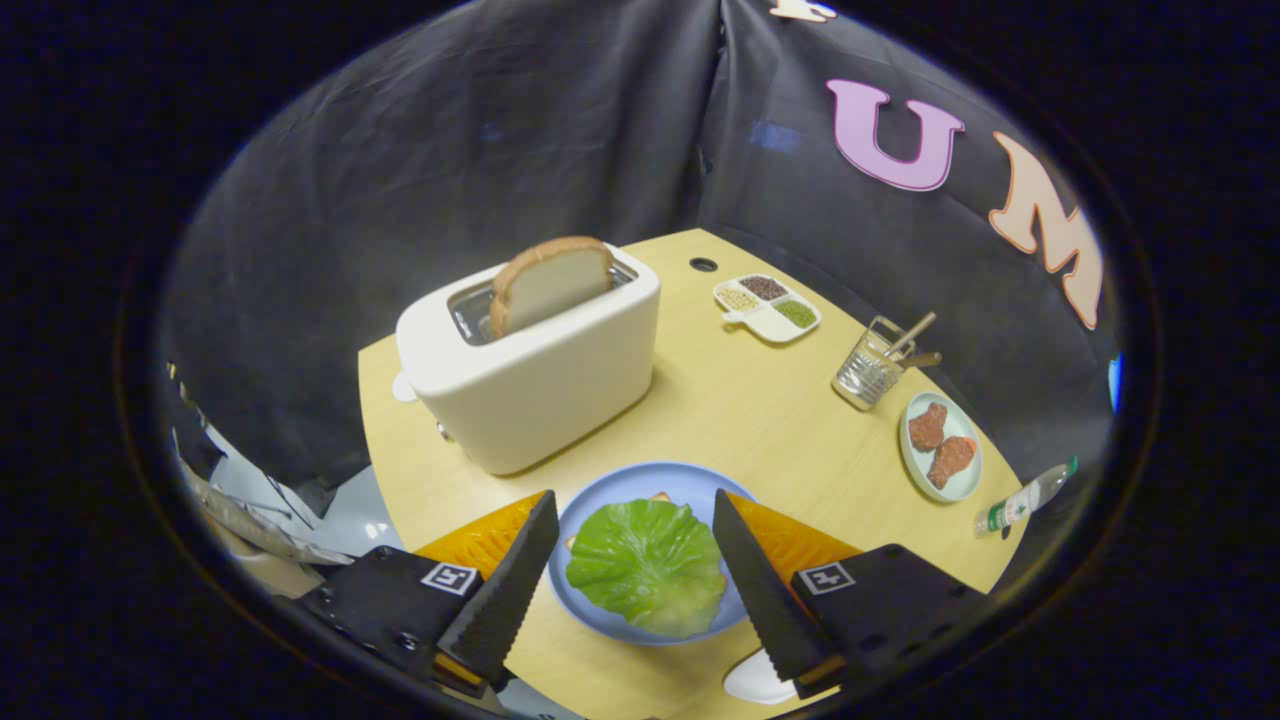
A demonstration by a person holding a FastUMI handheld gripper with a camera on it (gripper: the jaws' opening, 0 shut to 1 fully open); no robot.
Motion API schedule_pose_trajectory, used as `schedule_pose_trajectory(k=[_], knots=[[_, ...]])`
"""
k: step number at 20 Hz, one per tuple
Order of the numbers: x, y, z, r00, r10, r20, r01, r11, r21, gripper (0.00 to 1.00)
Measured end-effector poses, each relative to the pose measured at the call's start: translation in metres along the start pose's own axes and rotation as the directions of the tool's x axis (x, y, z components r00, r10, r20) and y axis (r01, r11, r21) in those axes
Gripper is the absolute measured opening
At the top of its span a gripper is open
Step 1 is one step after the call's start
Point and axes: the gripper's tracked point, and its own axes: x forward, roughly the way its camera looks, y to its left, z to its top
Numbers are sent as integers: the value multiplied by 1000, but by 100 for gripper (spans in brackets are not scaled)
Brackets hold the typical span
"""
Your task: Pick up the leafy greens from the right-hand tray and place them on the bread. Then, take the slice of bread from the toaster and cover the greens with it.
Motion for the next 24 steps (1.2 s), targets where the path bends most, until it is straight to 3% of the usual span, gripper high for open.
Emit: schedule_pose_trajectory(k=[9,20,24], knots=[[-3,36,72,995,69,66,-72,996,53,100],[21,63,122,994,80,75,-88,991,100,100],[35,62,134,997,50,53,-58,986,158,100]])
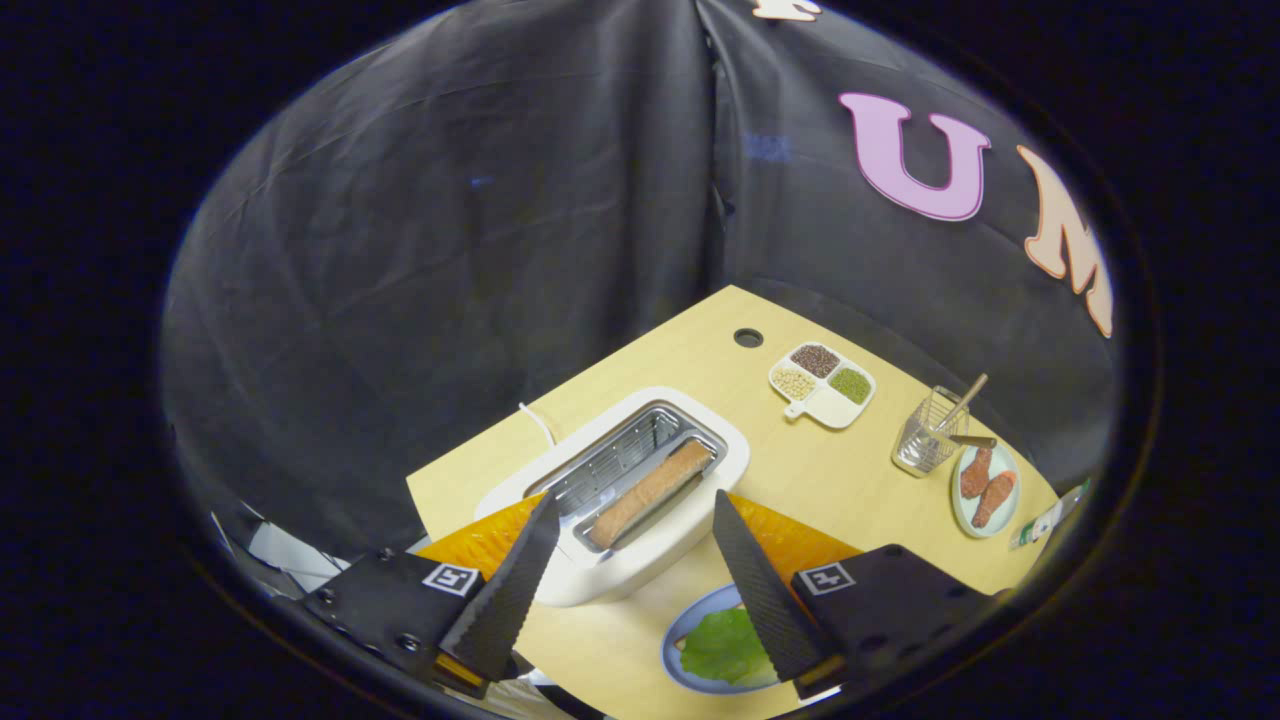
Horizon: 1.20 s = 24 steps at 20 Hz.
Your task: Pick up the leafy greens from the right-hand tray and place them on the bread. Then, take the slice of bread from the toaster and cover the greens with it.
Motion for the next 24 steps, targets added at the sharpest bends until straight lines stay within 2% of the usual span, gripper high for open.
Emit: schedule_pose_trajectory(k=[8,13,16,21,23,24], knots=[[32,-13,2,996,-47,-77,58,988,142,99],[44,-13,1,992,-38,-118,63,973,222,75],[43,-5,0,990,-39,-137,70,971,228,53],[43,-1,-6,989,0,-150,33,976,217,16],[42,-5,-1,993,-23,-118,46,980,195,11],[35,0,1,994,-10,-112,32,981,193,8]])
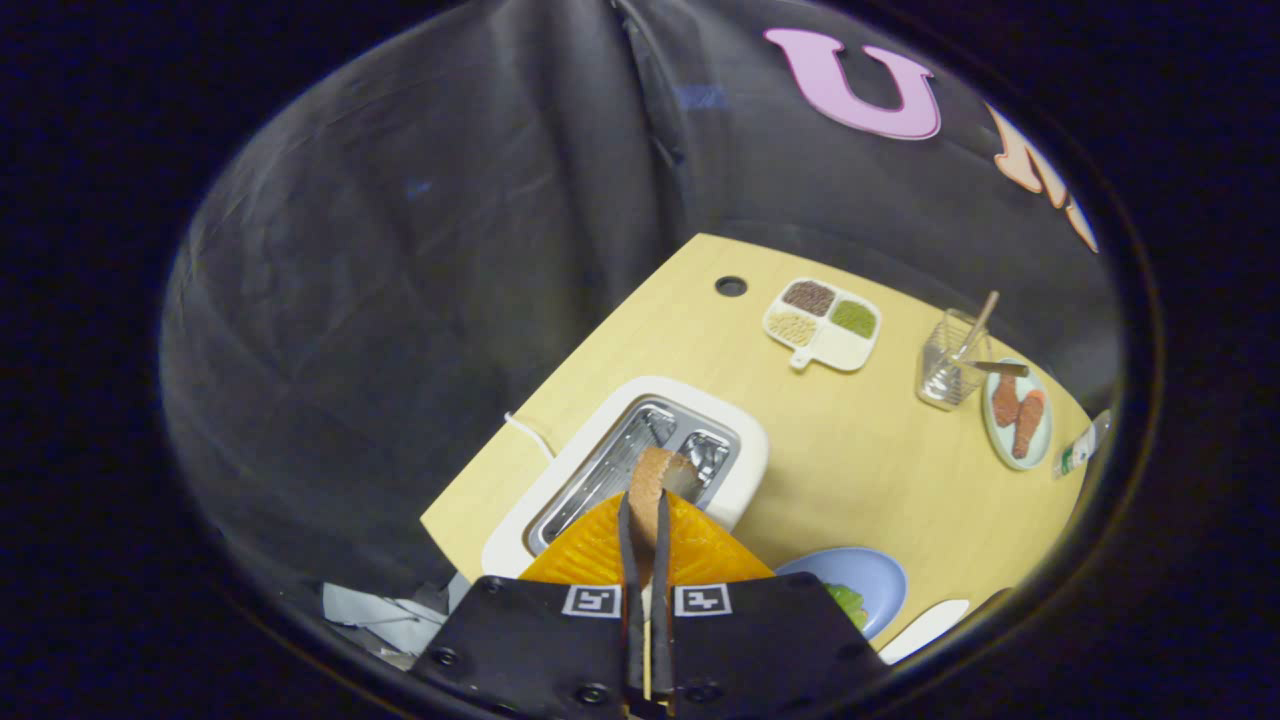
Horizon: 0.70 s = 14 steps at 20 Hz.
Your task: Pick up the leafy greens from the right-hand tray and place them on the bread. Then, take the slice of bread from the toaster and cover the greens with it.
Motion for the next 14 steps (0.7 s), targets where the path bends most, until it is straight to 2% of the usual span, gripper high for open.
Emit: schedule_pose_trajectory(k=[1,14], knots=[[-3,0,0,1000,1,8,-1,1000,3,5],[-79,-25,22,986,66,150,-84,989,119,5]])
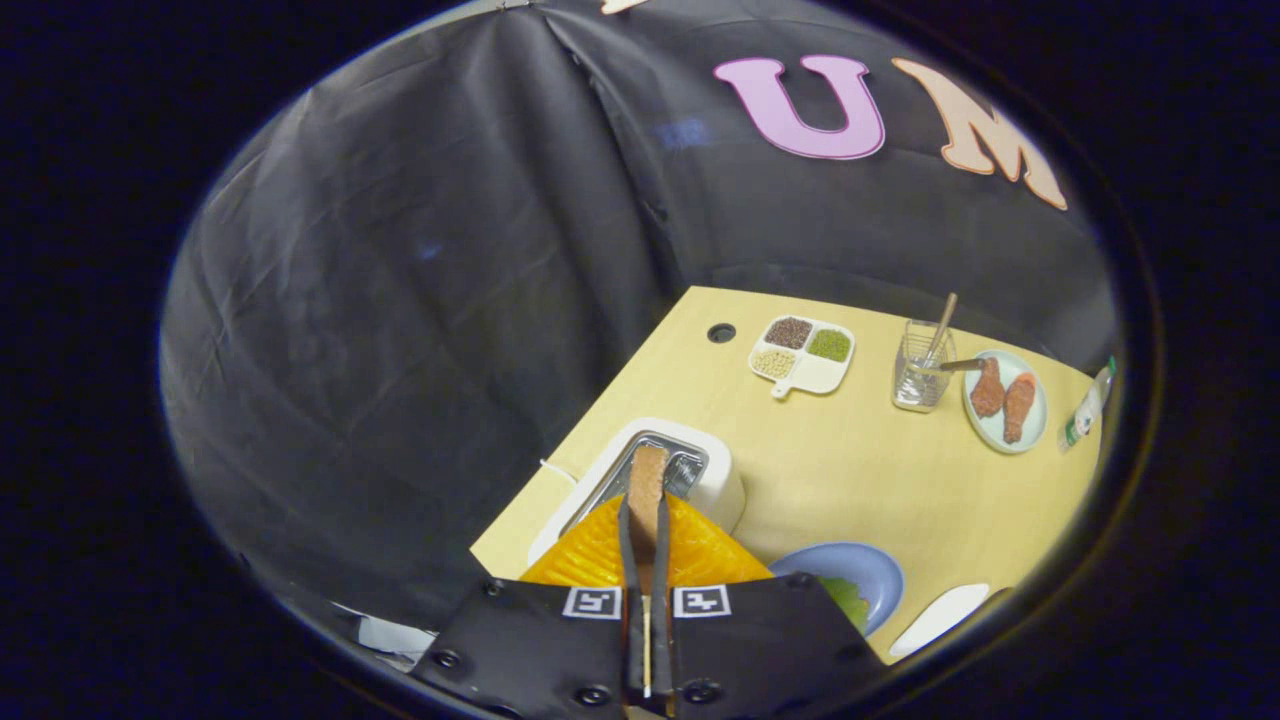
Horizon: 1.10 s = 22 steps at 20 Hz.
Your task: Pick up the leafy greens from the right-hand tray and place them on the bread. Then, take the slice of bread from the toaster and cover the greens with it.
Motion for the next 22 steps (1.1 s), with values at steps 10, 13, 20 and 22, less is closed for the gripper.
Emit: schedule_pose_trajectory(k=[10,13,20,22], knots=[[-33,-53,-20,999,-41,34,38,997,70,5],[-33,-78,-42,997,-75,9,74,994,86,5],[-24,-103,-95,994,-97,-51,103,988,119,5],[-21,-111,-106,992,-107,-64,114,986,122,5]])
